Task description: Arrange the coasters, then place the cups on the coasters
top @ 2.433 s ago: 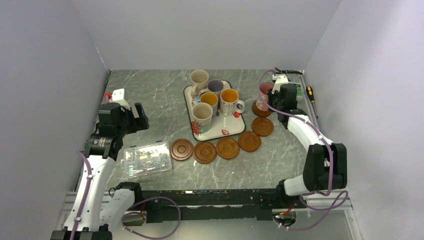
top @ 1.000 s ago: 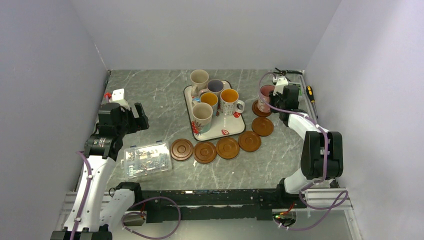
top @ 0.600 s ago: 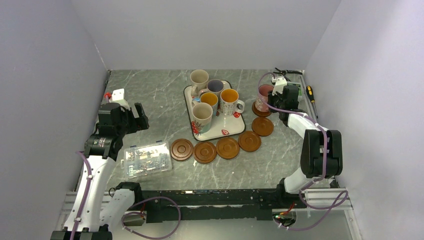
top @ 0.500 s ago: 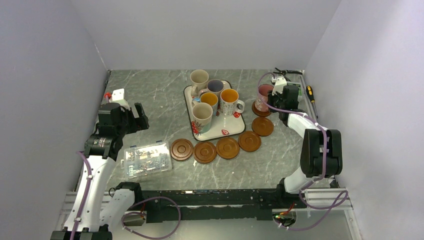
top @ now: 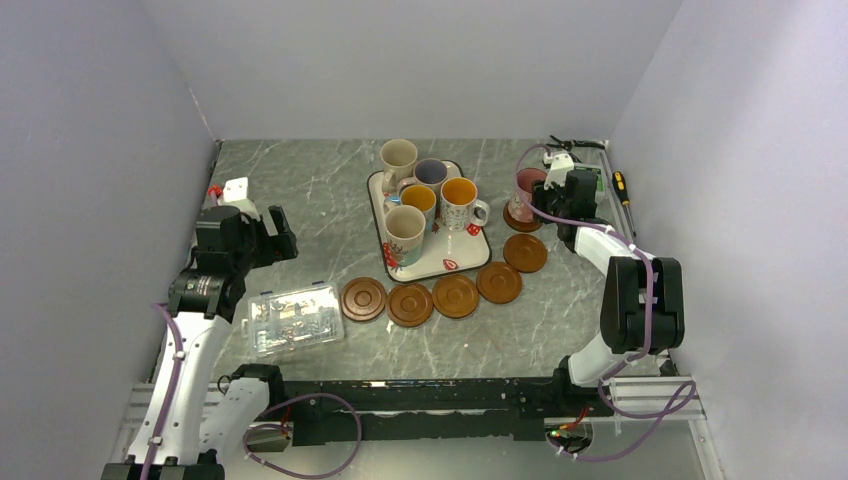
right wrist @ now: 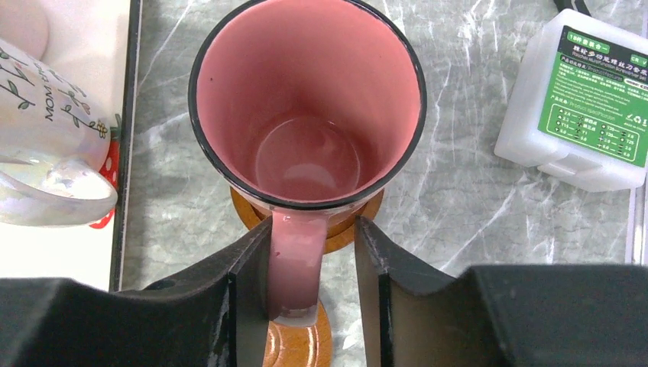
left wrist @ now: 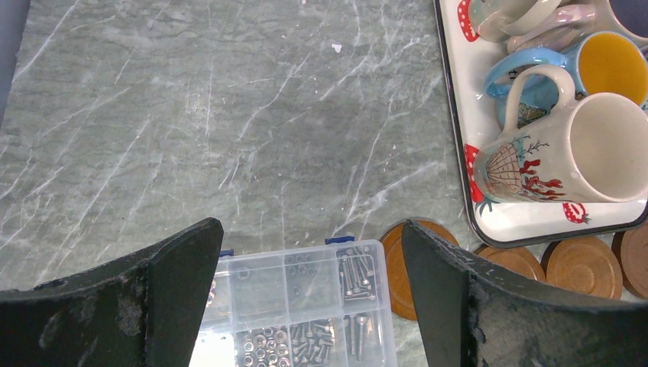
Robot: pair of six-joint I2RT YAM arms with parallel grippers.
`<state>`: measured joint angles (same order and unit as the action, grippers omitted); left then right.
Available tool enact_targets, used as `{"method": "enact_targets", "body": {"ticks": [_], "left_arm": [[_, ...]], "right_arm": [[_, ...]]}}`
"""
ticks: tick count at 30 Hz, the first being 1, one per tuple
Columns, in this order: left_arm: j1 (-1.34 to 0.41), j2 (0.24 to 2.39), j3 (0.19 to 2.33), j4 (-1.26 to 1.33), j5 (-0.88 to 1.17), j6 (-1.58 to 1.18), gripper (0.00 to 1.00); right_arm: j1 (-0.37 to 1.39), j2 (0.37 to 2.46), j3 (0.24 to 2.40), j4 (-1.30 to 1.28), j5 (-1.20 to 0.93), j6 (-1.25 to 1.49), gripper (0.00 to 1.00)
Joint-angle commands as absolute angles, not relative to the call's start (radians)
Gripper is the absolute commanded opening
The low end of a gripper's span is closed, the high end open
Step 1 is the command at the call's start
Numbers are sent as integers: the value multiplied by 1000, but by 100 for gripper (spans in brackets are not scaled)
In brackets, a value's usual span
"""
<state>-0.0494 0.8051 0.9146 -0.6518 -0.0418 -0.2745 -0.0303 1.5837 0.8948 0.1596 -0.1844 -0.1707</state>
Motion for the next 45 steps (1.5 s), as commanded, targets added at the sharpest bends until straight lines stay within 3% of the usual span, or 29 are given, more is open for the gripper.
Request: {"method": "enact_targets", "body": {"ticks": [1,14,33,45], "left_arm": [[-53,783,923,-624,-37,-275,94],[-54,776,923,-621,-34,-277,94],[-56,784,922,-618,-28,-275,94],[-57,787,922,-618,-30,-276,94]], "right_arm": [[-35,1533,899,256,-188,-156,49],[-31,1387,793,212,-125,-35,75],[-9,1479,858,112,146,-5,76],[-9,1493,880,125,191,-20,76]]}}
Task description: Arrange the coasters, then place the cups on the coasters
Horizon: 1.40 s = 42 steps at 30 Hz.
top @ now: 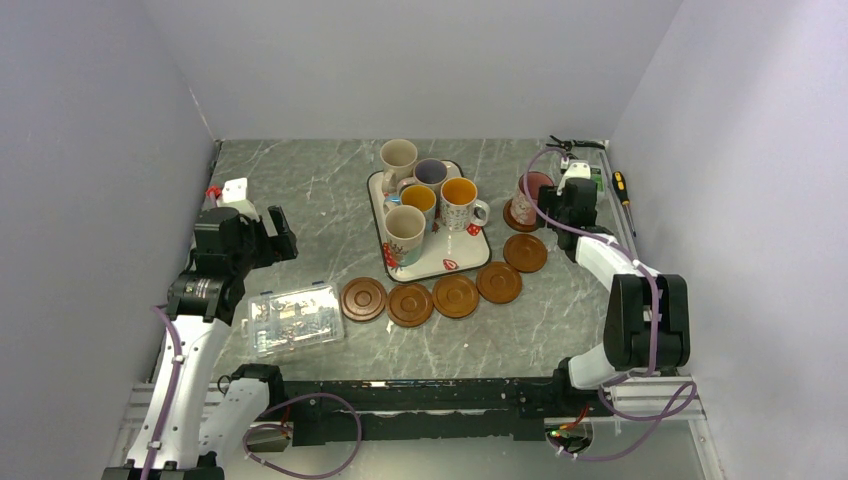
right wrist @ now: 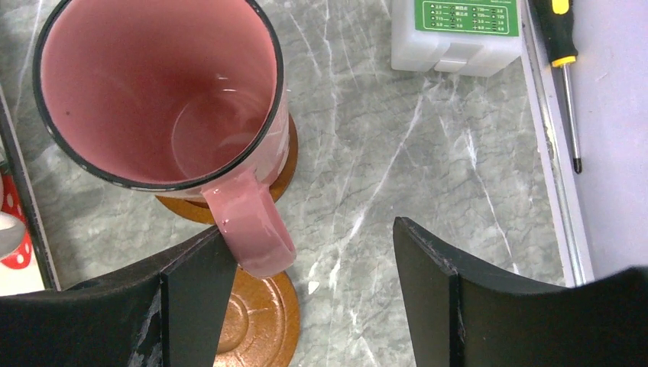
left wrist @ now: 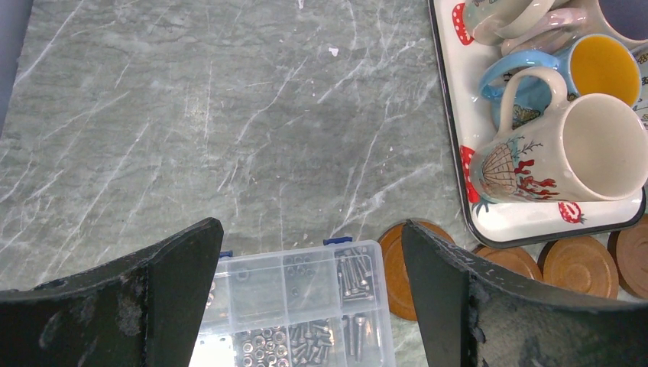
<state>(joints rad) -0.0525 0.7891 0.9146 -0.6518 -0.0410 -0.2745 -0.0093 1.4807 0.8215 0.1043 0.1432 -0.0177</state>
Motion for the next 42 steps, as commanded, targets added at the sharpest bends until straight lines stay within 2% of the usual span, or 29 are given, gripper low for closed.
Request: {"method": "enact_targets", "body": {"ticks": [1,9,18,22,26,32,42], "left_arm": [[-57,787,922,-619,-30,-276,94],[-57,786,923,-620,-32,-276,94],[-57,785,923,-621,-32,-277,94],[-57,786,925,-619,-26,-275,94],[-57,787,925,-621,-29,-276,94],[-57,783,925,-623,-38,-275,94],[-57,775,925,-622,-38,-275,94]], "right_arm": [[-9,1495,881,127,193,-20,76],[-9,1438,853,117,155,-2,77],[-7,1169,789,25,27,93,78],[69,1118,803,-19,46,73,87],[224,1183,909,-114,146,64,87],[402,1410,1142,-251,304,136,85],[431,1755,1461,-367,384,197,72]]}}
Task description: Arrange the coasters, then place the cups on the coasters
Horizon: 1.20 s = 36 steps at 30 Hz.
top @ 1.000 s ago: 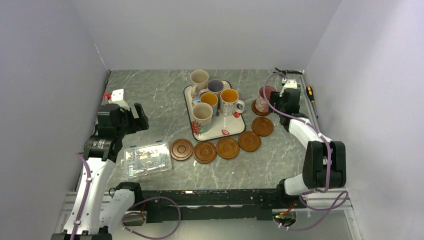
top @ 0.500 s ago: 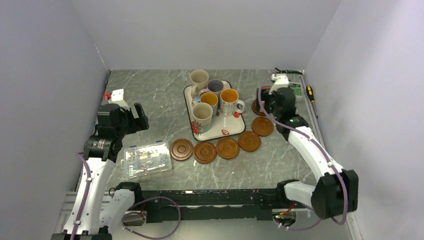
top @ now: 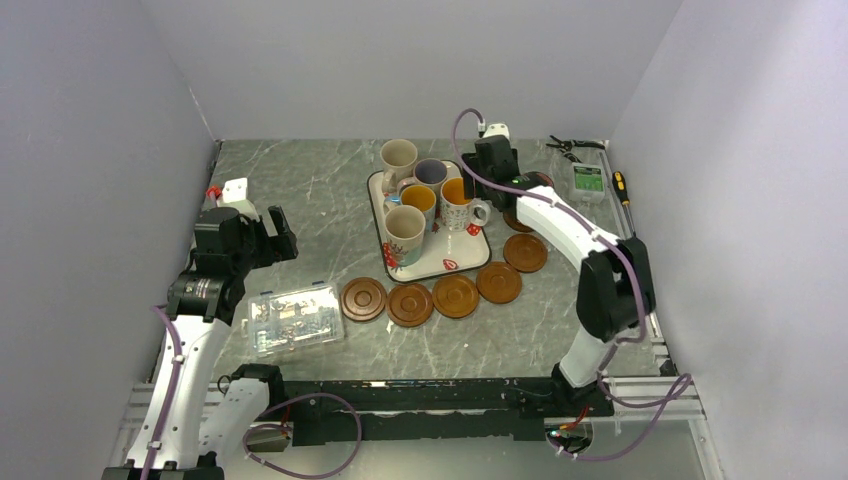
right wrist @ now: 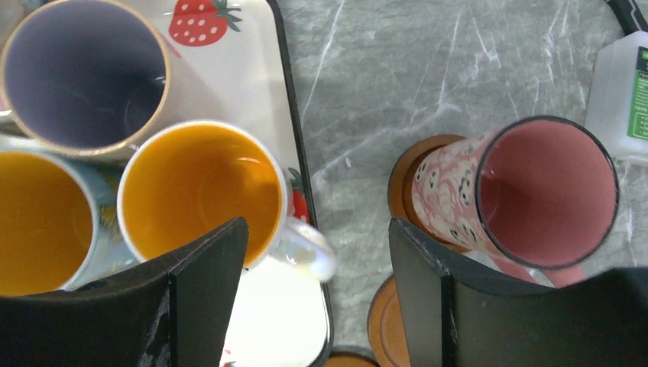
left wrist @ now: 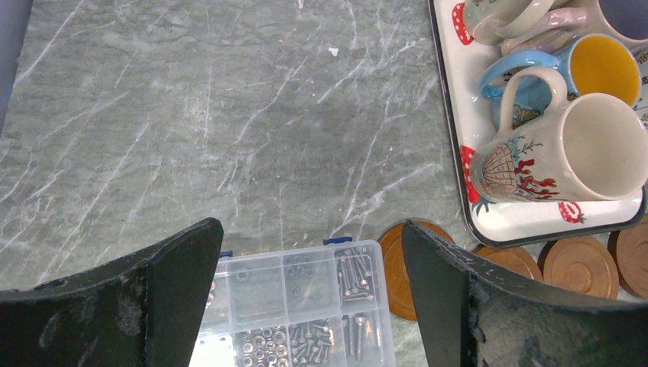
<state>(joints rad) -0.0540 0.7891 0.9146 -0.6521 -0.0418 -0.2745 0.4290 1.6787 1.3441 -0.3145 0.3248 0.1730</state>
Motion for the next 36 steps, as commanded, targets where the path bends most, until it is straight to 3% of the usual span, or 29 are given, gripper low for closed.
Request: {"method": "enact_targets", "body": {"ticks": [1,10,20,28,36], "left_arm": [[-57,774,924,-620,-37,-275,94],[-71,763,923,-618,-42,-274,94],[-75,758,923,-620,-49,-274,94],[-78,755,923,-621,-53,-274,94],[-81,755,923,-623,-57,-275,94]], "right_arm": [[431,1774,1490,-379,384,192,70],[439,1970,1670,-491,365,149,56],[452,1953,1714,-548,353,175,0],[468,1776,1701,-630,380,252,0],[459,1510,1493,-706,524,360,0]]}}
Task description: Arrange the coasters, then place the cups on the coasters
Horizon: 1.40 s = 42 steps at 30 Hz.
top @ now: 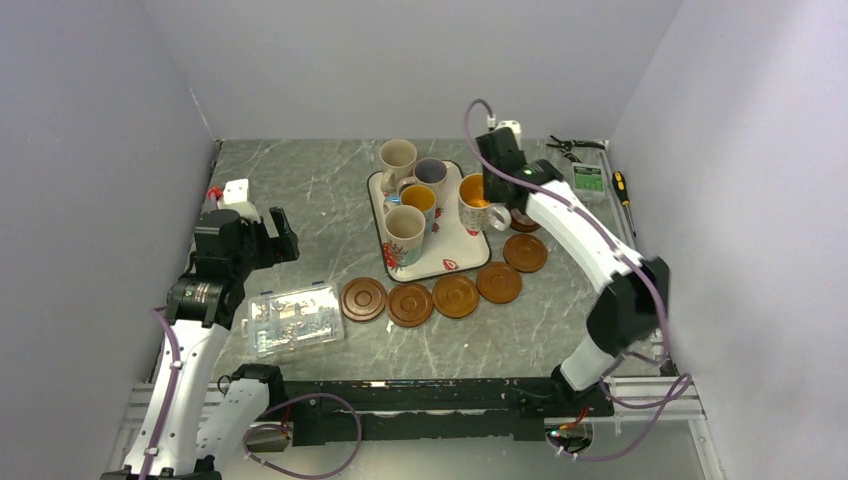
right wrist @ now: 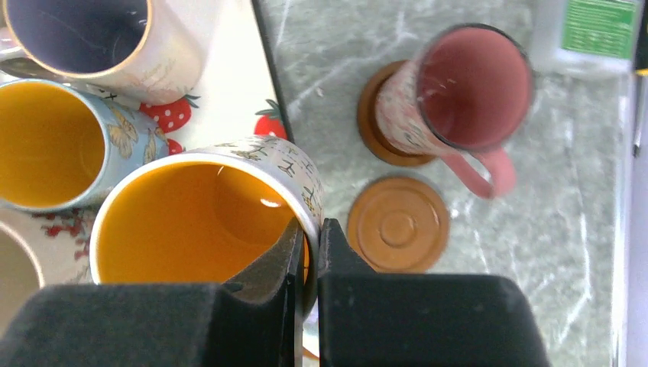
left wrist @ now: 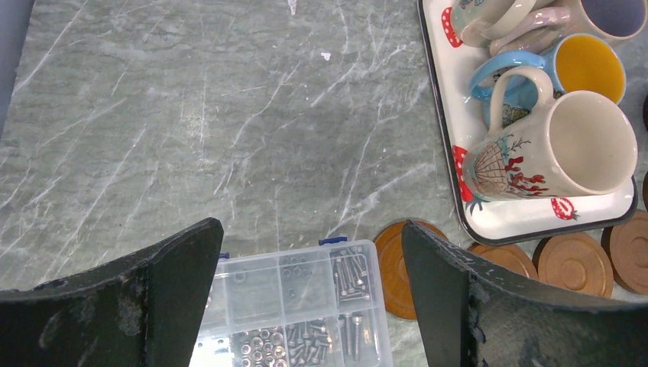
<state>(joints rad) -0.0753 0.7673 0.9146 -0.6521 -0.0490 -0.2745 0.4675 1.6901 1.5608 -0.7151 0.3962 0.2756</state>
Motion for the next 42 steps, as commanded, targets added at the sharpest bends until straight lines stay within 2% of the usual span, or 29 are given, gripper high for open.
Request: {"method": "enact_targets", "body": {"ticks": [1,8,14,30,42], "left_arm": [[-81,755,923,-622,-56,-275,94],[-84,758,923,-621,-54,-275,94],[-85,767,922,-620,-49,-276,94],[-85,776,923,-621,-54,-274,94],[-84,776,923,-623,-54,-275,94]], "right_arm": [[450,1479,1454,-707,533,373,0],[313,1282,1222,-685,497,456,0],[225,1224,1108,-637,467,488,0],[160,1272,1018,-453,449,553,0],[158,1338,1035,-401,423,433,0]]}}
